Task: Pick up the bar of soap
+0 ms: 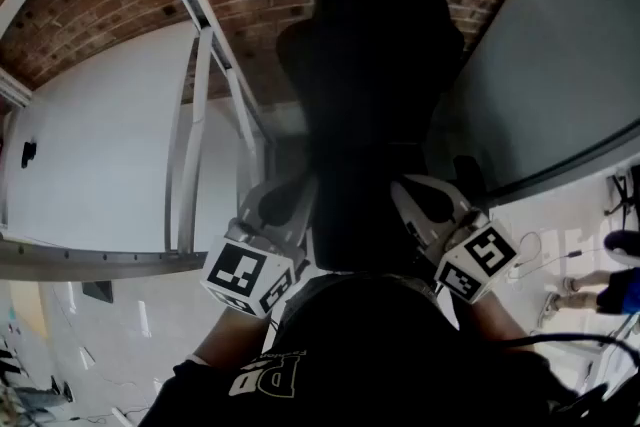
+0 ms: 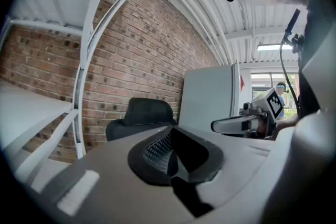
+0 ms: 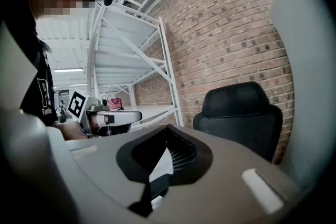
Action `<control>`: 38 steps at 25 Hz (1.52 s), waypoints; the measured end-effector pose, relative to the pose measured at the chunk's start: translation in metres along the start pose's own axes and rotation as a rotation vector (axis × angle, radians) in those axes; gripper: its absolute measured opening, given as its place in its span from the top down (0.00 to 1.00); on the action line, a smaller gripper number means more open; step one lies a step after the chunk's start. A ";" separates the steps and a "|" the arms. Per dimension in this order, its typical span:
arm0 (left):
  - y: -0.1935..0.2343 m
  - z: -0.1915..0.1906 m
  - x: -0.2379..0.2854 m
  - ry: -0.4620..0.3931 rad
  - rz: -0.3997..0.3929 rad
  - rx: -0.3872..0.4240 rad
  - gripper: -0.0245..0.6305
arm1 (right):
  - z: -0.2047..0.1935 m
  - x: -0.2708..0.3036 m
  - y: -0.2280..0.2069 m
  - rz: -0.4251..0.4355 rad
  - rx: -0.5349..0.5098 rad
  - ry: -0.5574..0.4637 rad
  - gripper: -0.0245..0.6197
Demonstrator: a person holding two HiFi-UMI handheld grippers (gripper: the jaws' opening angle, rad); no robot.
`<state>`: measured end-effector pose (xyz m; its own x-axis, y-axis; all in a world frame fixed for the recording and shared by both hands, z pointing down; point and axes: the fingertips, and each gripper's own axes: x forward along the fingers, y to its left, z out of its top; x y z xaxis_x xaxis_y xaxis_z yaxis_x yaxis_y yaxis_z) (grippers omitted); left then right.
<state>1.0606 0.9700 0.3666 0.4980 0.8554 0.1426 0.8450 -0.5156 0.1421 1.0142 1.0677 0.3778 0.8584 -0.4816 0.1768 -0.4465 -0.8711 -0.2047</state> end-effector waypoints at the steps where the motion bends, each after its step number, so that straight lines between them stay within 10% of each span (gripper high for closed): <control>1: 0.002 0.000 -0.005 0.001 0.016 -0.002 0.95 | 0.001 0.002 0.005 0.018 -0.003 0.002 0.95; 18: -0.028 0.009 -0.088 -0.114 0.426 -0.056 0.95 | 0.014 0.006 0.067 0.460 -0.131 0.033 0.95; 38: -0.099 -0.002 -0.105 -0.129 0.662 -0.063 0.95 | 0.002 -0.053 0.057 0.644 -0.112 0.044 0.95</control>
<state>0.9241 0.9313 0.3394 0.9294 0.3549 0.1012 0.3424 -0.9316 0.1221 0.9436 1.0444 0.3547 0.4000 -0.9119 0.0922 -0.8935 -0.4104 -0.1821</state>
